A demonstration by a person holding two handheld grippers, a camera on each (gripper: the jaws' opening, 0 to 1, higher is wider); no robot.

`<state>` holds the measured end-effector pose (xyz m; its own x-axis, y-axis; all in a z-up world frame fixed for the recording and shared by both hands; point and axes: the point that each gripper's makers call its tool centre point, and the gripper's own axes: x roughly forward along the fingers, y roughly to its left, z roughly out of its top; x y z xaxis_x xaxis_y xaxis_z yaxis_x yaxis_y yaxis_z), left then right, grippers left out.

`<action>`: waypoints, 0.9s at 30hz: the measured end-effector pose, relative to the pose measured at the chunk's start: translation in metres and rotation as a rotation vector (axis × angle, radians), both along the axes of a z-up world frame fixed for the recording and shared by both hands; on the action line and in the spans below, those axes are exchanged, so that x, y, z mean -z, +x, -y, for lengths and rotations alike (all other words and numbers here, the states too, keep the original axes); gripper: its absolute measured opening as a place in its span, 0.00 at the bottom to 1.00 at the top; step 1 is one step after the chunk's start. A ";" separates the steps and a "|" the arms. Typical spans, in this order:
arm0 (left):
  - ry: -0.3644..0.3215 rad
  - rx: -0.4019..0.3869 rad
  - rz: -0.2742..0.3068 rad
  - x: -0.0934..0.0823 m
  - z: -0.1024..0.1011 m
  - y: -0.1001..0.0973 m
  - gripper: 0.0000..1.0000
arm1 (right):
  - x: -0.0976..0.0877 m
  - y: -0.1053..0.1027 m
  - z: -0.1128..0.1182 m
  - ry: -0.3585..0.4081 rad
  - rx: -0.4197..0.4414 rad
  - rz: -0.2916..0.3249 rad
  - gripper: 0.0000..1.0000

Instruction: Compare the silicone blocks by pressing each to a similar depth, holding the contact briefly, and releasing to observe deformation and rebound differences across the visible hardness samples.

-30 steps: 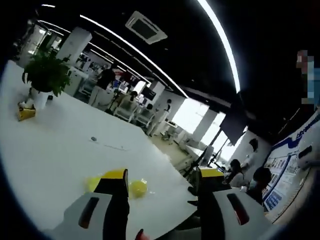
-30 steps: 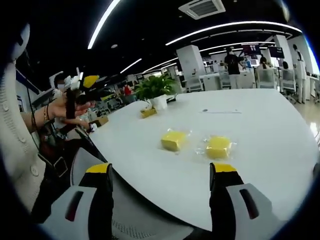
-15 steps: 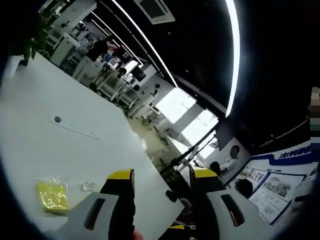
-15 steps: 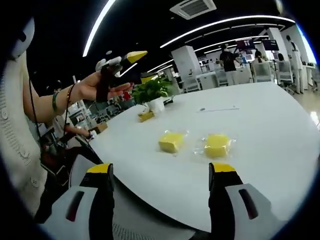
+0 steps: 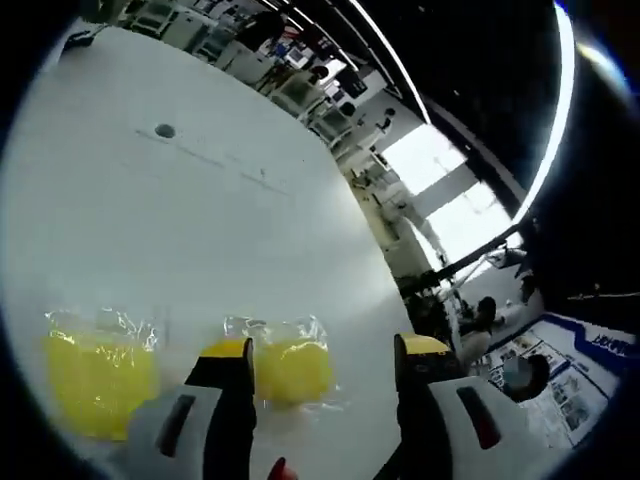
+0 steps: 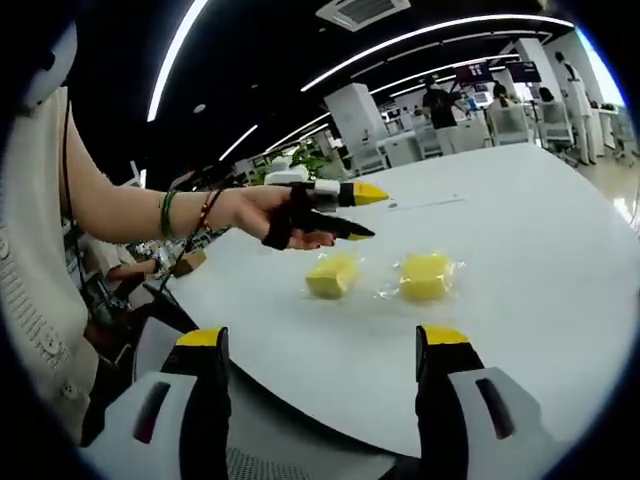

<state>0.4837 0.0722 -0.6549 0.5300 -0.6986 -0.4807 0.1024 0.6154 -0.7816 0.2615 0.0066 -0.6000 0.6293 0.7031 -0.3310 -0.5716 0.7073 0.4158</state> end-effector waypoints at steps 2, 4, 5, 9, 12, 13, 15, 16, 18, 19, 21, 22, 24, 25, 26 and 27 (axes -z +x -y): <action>-0.003 -0.058 -0.037 0.013 -0.004 0.006 0.57 | 0.002 0.002 0.001 0.004 0.012 -0.007 0.70; 0.025 -0.061 -0.033 0.023 -0.006 0.010 0.58 | 0.004 0.004 0.002 0.011 0.019 -0.016 0.70; 0.065 -0.090 -0.072 0.034 -0.012 0.012 0.59 | 0.005 0.005 0.002 0.010 0.021 -0.021 0.70; 0.059 -0.080 -0.077 0.041 -0.004 0.017 0.62 | 0.011 0.007 0.003 0.016 0.029 -0.043 0.68; 0.067 -0.094 -0.078 0.048 0.001 0.022 0.63 | 0.013 0.007 0.005 0.014 0.034 -0.054 0.68; 0.065 -0.091 -0.074 0.050 0.003 0.024 0.61 | 0.014 0.007 0.006 0.013 0.036 -0.059 0.68; 0.068 -0.075 -0.080 0.057 0.009 0.024 0.60 | 0.014 0.007 0.008 0.015 0.043 -0.063 0.68; 0.069 -0.066 -0.081 0.059 0.011 0.023 0.57 | 0.015 0.007 0.010 0.015 0.046 -0.065 0.67; 0.039 -0.075 -0.086 0.061 0.013 0.024 0.49 | 0.015 0.008 0.012 0.015 0.050 -0.069 0.67; 0.041 -0.072 -0.086 0.063 0.013 0.025 0.45 | 0.016 0.009 0.013 0.013 0.054 -0.069 0.67; 0.057 -0.066 -0.079 0.064 0.011 0.024 0.36 | 0.017 0.011 0.015 0.013 0.057 -0.075 0.66; 0.061 -0.069 -0.080 0.067 0.008 0.025 0.31 | 0.018 0.012 0.015 0.013 0.058 -0.077 0.66; 0.043 -0.089 -0.088 0.071 0.004 0.027 0.25 | 0.019 0.012 0.016 0.012 0.057 -0.081 0.66; 0.041 -0.090 -0.091 0.074 0.003 0.028 0.20 | 0.020 0.012 0.016 0.012 0.057 -0.083 0.66; 0.043 -0.088 -0.092 0.076 0.002 0.029 0.18 | 0.020 0.012 0.016 0.012 0.056 -0.086 0.65; 0.012 -0.104 -0.080 0.074 0.003 0.032 0.18 | 0.021 0.012 0.016 0.012 0.057 -0.088 0.65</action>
<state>0.5159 0.0692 -0.7291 0.5590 -0.6359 -0.5321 -0.0244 0.6288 -0.7772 0.2733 -0.0096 -0.6207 0.6372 0.6714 -0.3783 -0.4915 0.7322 0.4715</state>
